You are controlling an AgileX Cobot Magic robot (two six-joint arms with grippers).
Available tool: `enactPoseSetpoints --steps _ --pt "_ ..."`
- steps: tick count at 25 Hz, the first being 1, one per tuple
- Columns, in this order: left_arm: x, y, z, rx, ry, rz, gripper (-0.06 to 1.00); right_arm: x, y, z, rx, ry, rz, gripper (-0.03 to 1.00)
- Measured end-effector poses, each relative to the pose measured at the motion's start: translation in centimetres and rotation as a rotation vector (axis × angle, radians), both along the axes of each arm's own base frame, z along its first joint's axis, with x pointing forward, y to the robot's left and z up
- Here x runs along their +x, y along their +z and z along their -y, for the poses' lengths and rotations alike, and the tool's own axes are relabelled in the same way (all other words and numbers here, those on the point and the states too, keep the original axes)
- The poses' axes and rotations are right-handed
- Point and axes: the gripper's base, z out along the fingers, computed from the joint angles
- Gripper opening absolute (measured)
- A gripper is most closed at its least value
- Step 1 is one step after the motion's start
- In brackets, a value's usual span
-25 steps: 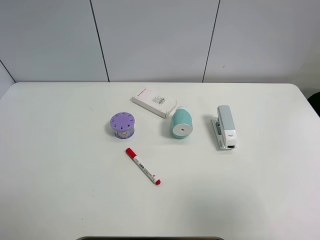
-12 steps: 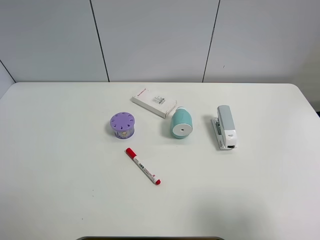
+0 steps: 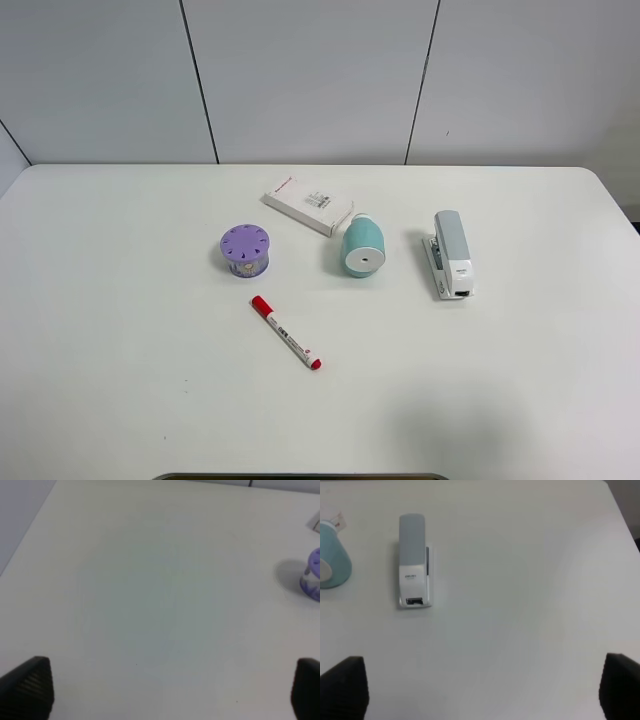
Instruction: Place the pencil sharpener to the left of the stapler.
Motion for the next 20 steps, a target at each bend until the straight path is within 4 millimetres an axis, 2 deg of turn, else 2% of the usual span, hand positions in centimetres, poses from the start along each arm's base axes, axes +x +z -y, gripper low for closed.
enactPoseSetpoints --steps 20 --pt "0.00 0.00 0.00 0.000 0.000 0.000 0.95 0.03 0.05 -0.01 -0.013 0.007 0.007 0.90"
